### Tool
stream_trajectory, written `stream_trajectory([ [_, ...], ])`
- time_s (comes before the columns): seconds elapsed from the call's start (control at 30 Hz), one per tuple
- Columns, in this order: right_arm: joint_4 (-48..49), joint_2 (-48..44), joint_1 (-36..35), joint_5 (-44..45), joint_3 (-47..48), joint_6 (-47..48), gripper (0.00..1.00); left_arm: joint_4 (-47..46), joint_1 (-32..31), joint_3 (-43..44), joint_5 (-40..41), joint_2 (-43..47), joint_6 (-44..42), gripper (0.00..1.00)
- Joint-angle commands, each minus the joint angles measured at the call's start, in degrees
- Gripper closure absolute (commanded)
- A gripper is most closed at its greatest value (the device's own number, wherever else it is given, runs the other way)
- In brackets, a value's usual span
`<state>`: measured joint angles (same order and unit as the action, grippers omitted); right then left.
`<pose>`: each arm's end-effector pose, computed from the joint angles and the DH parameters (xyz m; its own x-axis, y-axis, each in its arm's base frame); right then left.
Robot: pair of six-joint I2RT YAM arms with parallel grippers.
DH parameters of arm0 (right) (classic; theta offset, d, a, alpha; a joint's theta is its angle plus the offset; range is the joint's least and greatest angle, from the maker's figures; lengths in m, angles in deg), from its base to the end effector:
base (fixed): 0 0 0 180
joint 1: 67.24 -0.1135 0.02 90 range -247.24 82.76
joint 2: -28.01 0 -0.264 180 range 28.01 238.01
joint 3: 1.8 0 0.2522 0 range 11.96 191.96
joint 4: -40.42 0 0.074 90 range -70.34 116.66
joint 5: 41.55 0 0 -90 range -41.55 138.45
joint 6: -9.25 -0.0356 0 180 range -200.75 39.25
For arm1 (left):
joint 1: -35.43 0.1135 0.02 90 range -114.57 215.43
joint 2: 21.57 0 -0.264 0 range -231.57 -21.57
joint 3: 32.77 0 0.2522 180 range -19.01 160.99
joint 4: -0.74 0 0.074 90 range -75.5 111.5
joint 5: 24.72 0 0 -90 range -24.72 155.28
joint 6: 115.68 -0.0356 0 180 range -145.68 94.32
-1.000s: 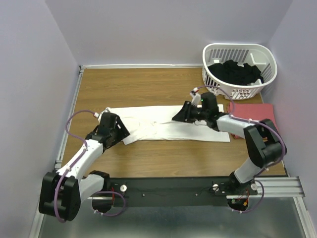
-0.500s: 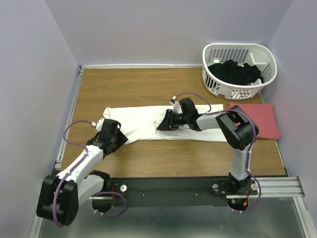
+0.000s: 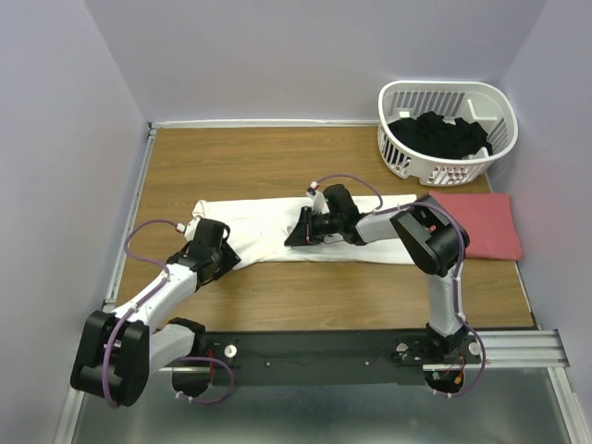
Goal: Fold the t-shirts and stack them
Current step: Fold the tshirt
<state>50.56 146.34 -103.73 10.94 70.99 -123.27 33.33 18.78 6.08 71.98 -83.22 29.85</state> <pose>0.3129 0.2584 0.1066 -0.9318 -0.0224 -0.3624 -0.3270 0.4853 0.8109 0.1825 -0.0502 0.1581 -0.6286 -0.6666 -0.4006 -0.5250 0.7437 -0.4139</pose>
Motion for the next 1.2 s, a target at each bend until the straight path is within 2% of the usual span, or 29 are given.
stream_trajectory([
  [0.0, 0.5, 1.1, -0.8, -1.5, 1.2, -0.1, 0.77, 0.5, -0.7, 0.4, -1.3, -1.1, -1.1, 0.50],
  [0.13, -0.3, -0.8, -0.8, -1.0, 0.5, 0.3, 0.91, 0.9, -0.8, 0.5, -2.0, -1.4, -1.1, 0.59],
  [0.3, -1.5, -1.4, -0.8, -0.5, 0.7, 1.3, 0.94, 0.9, -1.1, 0.7, -1.8, -2.2, -1.4, 0.73],
  [0.33, -1.6, -1.5, -0.8, -0.7, 0.6, 1.2, 0.94, 1.2, -1.3, 1.0, -1.9, -2.5, -1.4, 0.83],
  [0.43, -2.0, -2.3, -0.8, -0.4, 0.6, 1.2, 0.94, 3.0, -1.5, 2.0, -1.8, -2.7, -1.3, 1.00],
  [0.7, -11.1, -5.7, -0.8, 3.0, 2.1, 5.0, 0.96, 7.6, -1.5, 4.4, -3.5, 0.8, -0.9, 1.00],
  [1.17, -18.6, -5.0, -0.8, 5.3, 3.3, 7.4, 0.95, 9.3, -2.3, 1.8, -10.4, 3.3, 0.1, 1.00],
])
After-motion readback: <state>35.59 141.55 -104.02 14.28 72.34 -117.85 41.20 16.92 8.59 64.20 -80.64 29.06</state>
